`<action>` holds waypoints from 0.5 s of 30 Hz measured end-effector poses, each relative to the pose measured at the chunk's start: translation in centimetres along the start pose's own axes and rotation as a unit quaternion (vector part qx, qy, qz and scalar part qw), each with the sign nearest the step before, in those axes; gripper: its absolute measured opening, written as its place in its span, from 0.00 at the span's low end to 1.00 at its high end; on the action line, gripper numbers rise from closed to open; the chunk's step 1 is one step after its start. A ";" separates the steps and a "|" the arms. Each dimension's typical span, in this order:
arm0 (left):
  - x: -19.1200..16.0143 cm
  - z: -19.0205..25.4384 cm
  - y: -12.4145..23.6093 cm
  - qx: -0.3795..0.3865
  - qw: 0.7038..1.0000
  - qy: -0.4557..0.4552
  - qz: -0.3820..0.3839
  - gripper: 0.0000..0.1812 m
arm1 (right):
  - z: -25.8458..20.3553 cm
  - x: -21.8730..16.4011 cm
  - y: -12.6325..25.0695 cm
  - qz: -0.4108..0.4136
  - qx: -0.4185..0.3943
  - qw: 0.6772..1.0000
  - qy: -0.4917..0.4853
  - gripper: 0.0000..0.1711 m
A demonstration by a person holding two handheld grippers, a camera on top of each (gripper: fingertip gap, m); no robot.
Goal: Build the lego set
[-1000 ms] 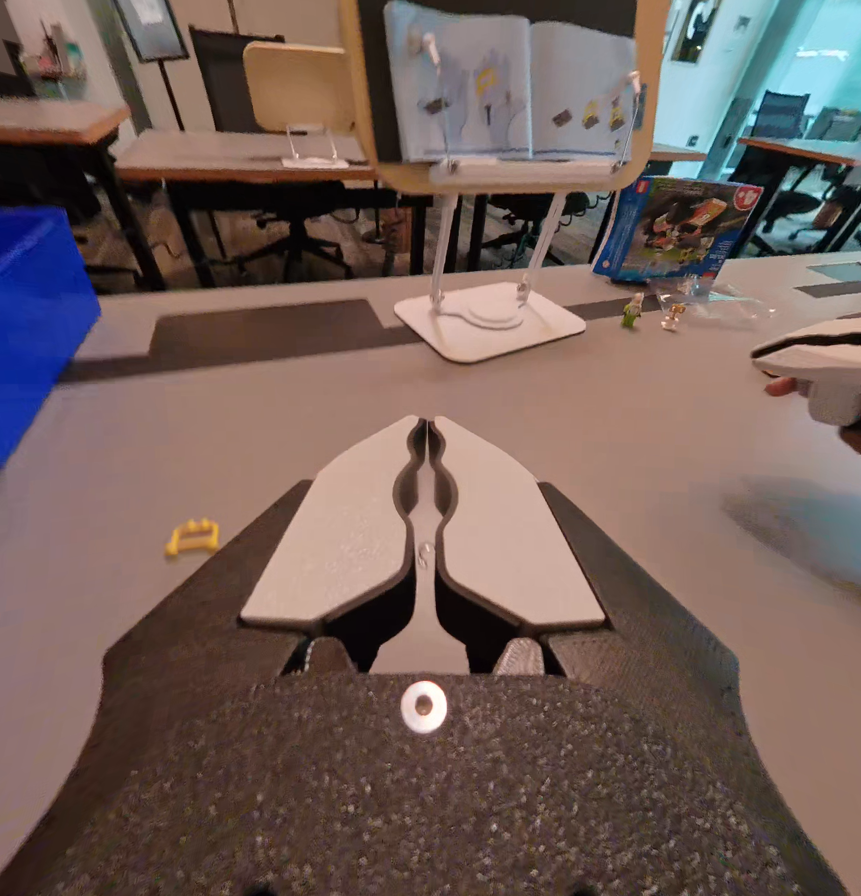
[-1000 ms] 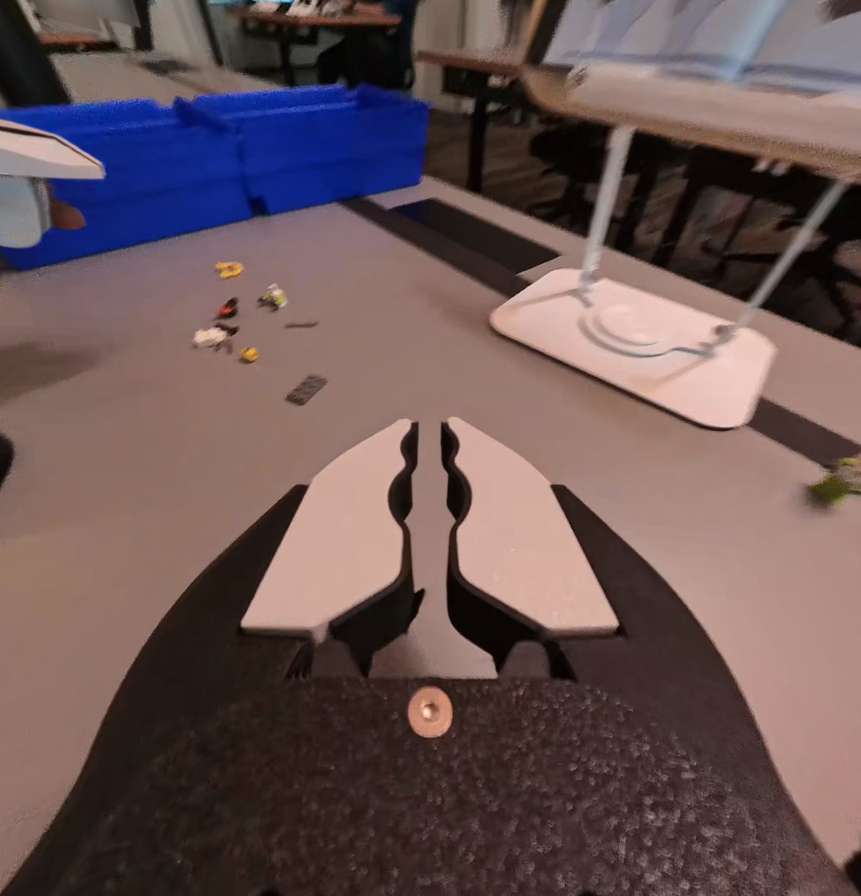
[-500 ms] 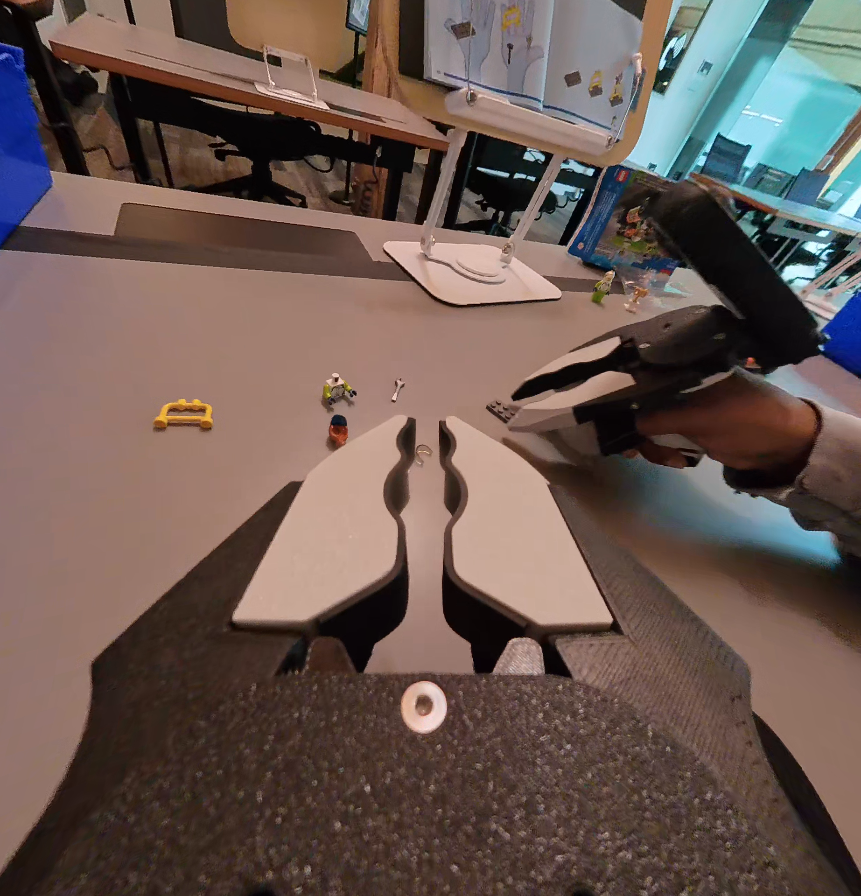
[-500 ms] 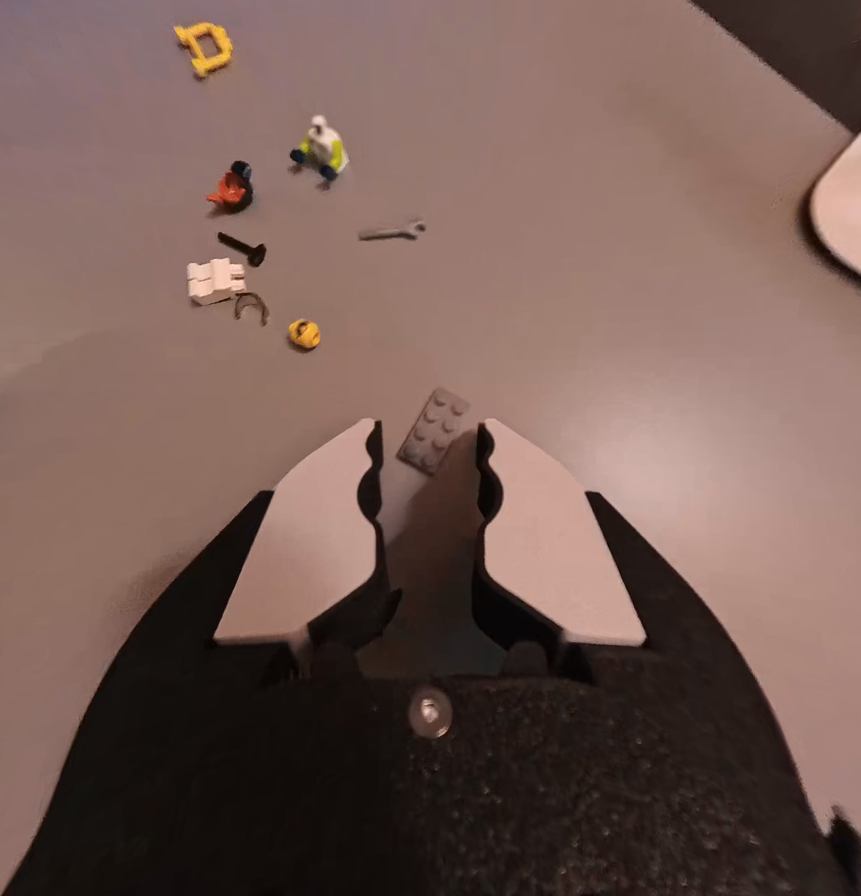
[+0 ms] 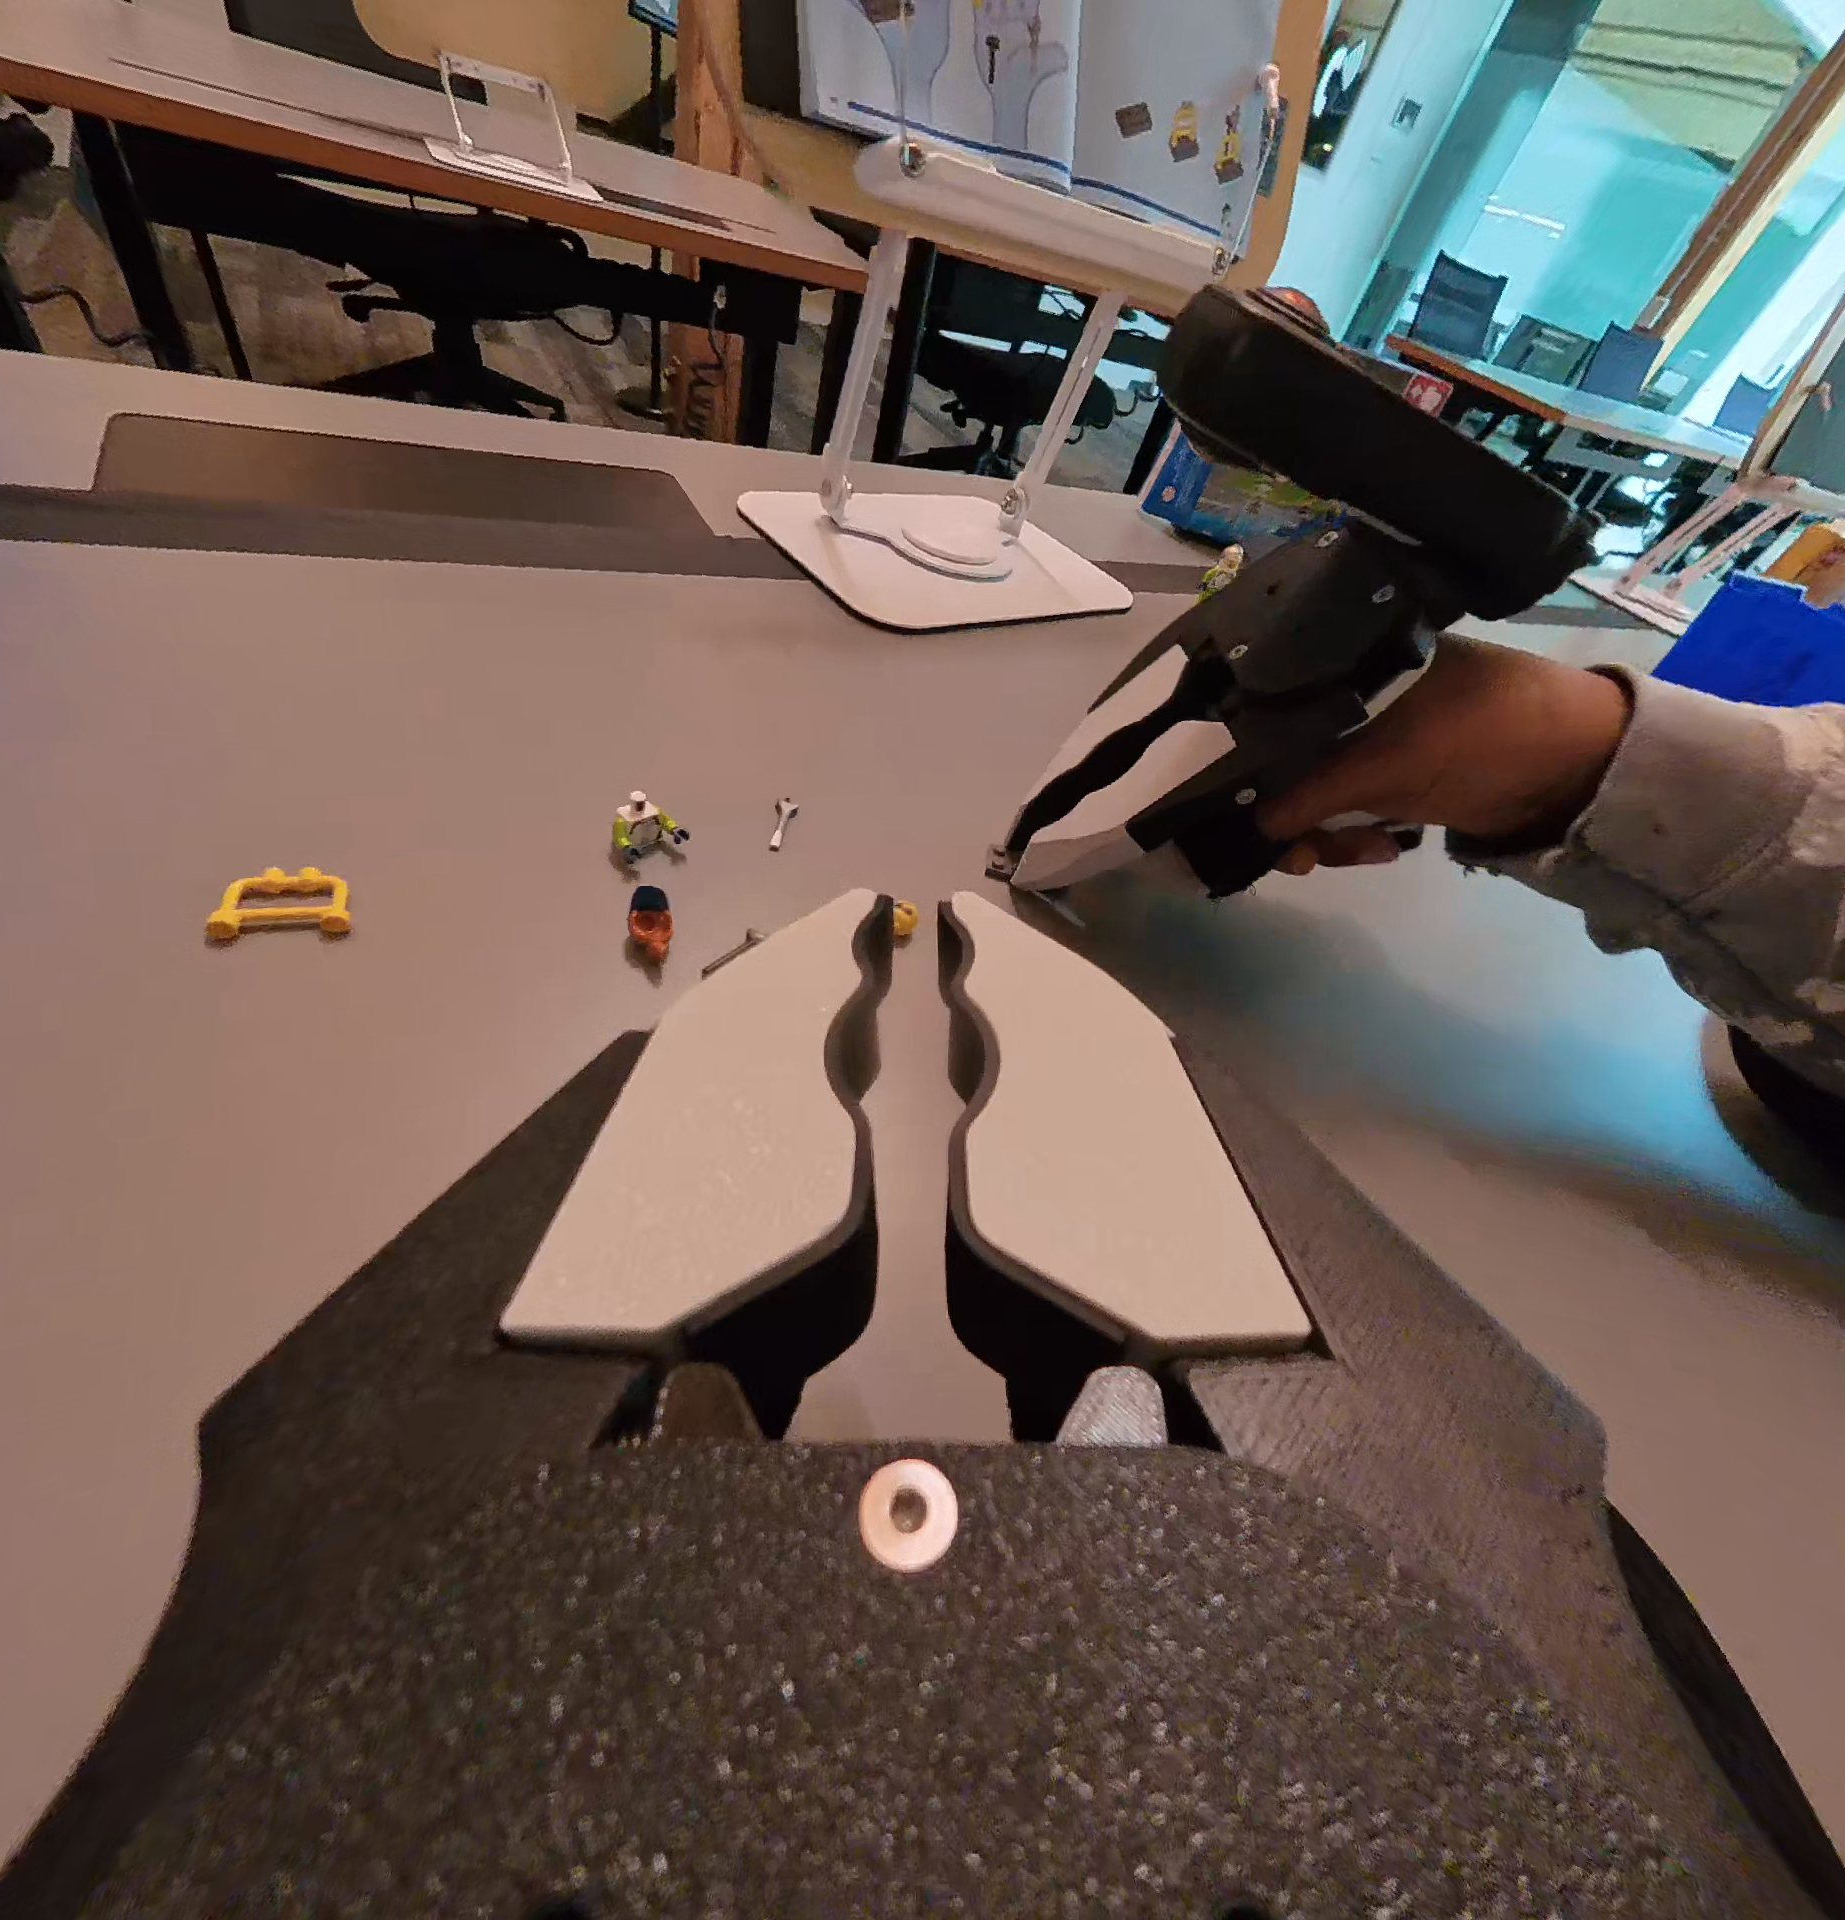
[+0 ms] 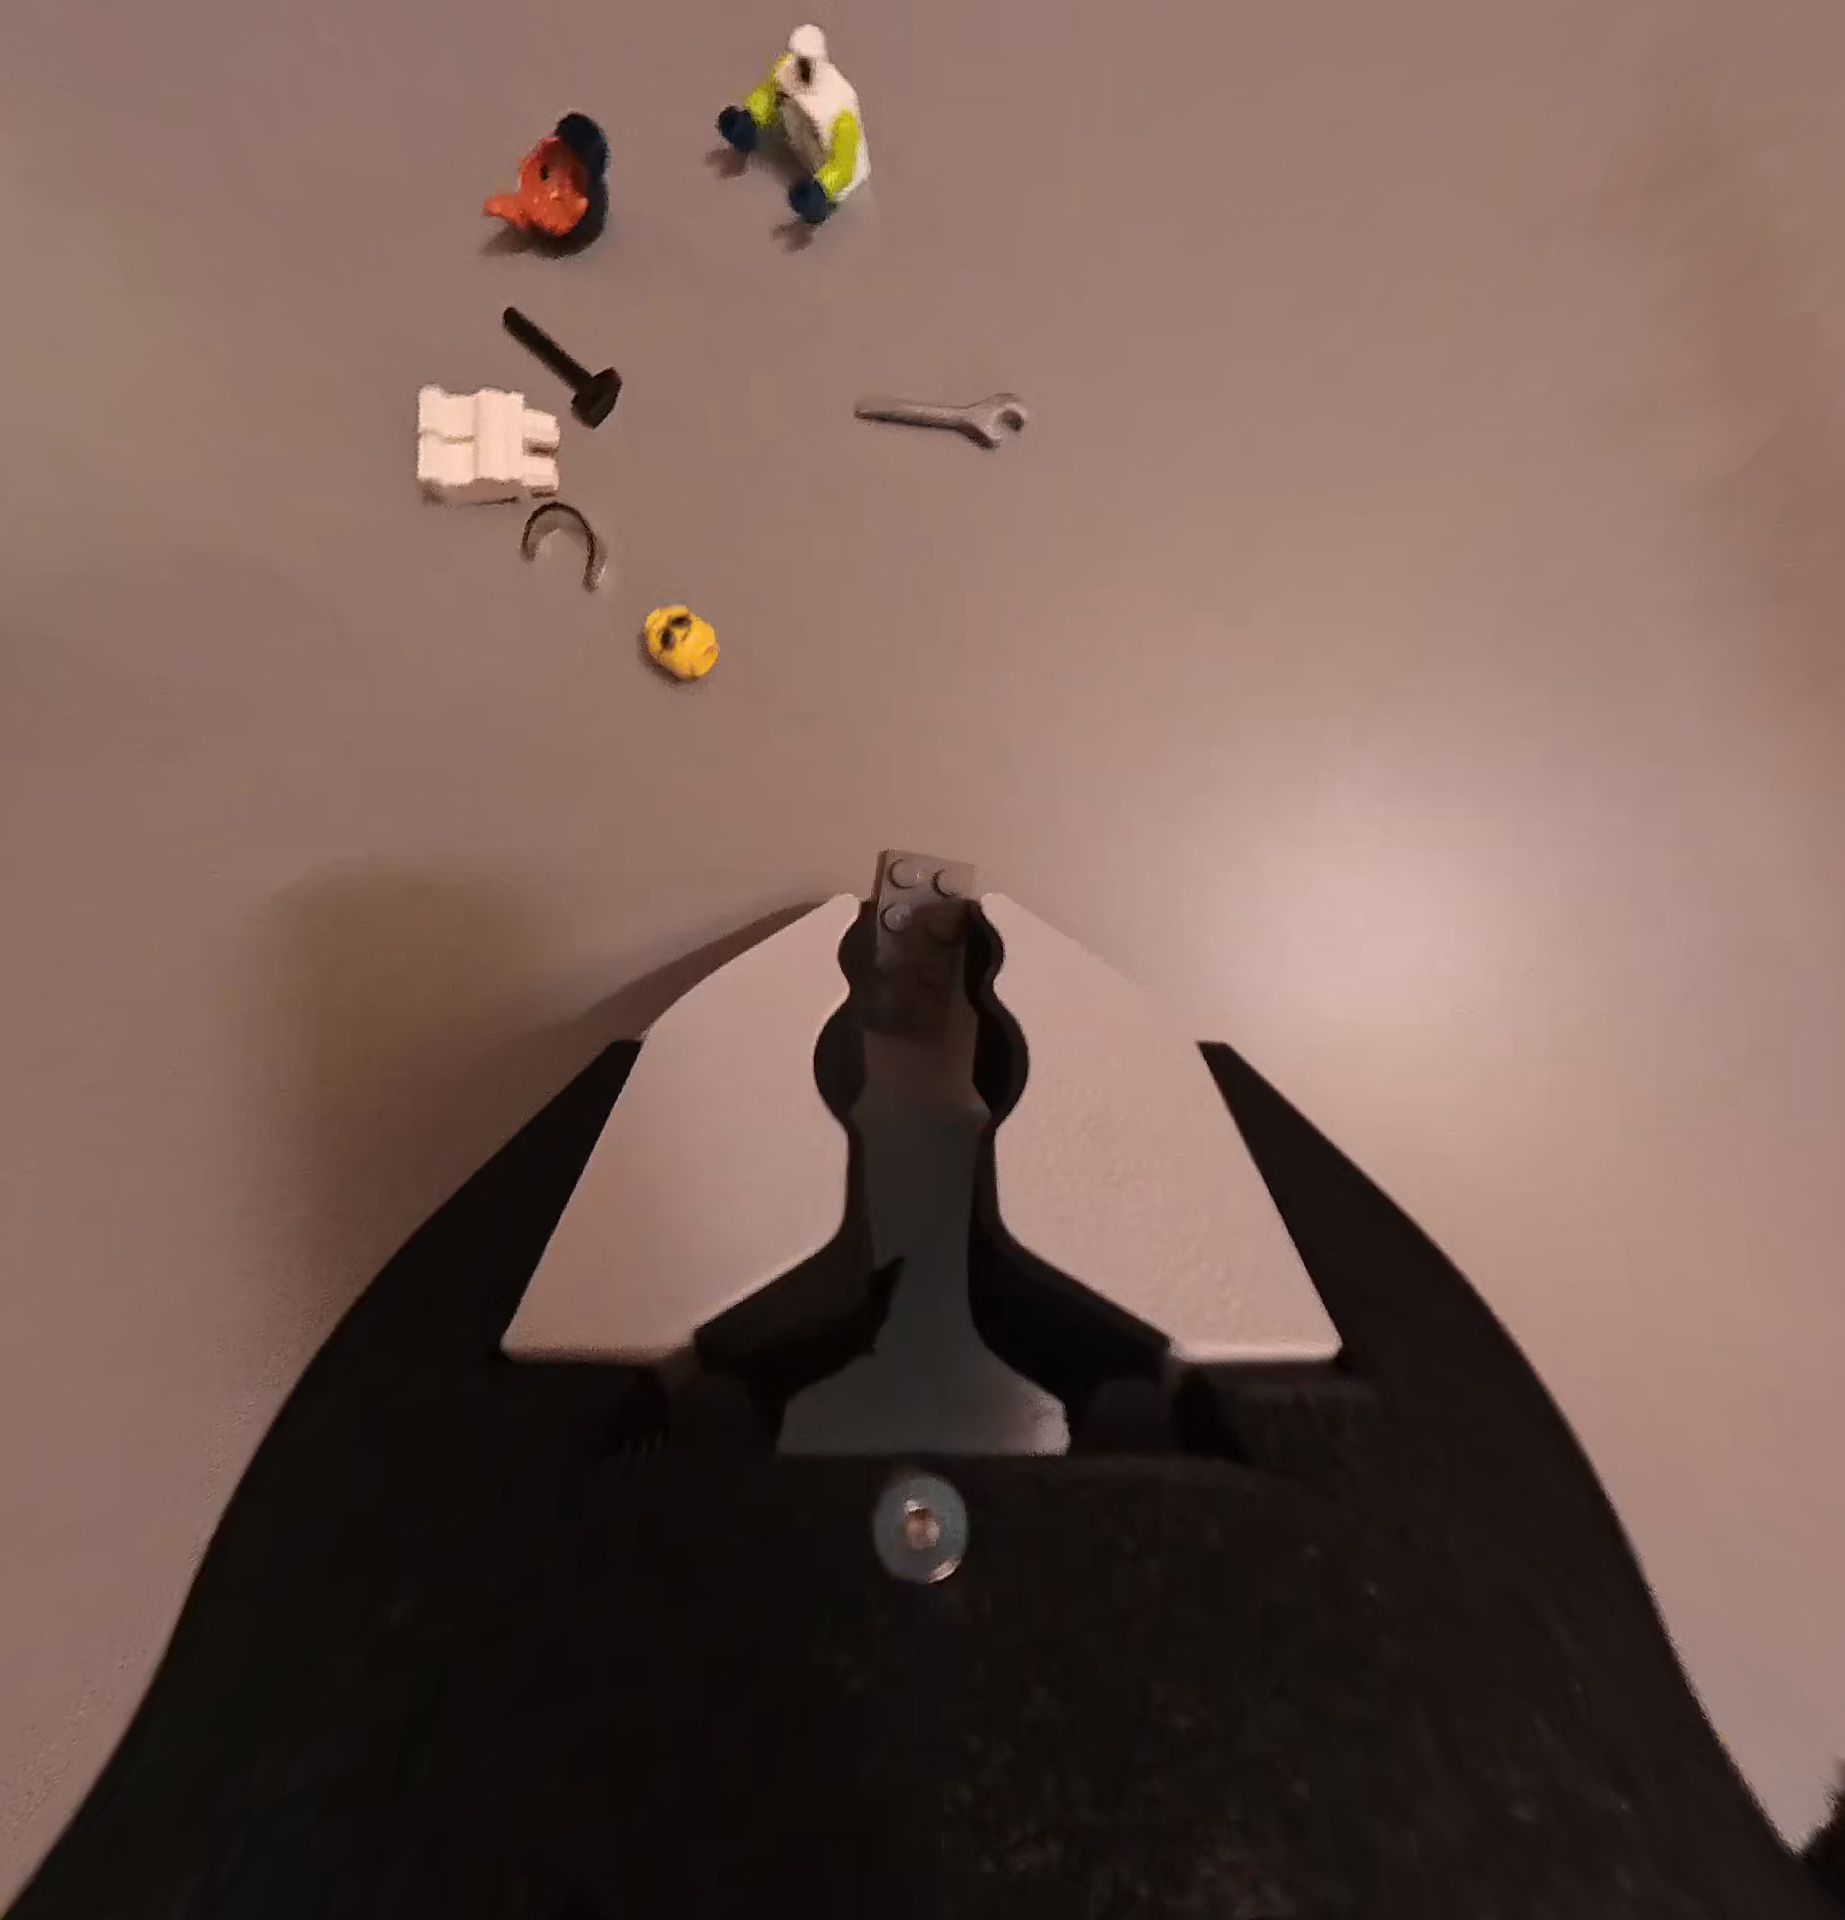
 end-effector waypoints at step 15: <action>0.3 2.6 -1.1 0.022 0.998 -0.046 -0.035 0.04 | 3.6 -8.9 8.1 -0.053 0.141 0.936 0.317 0.09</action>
Point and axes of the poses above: each gripper's, where its closed fingertips meet, y back along the fingers, x out of its top, z = x × y across the jaws, the point moved 3 cm from there along y, back along the fingers
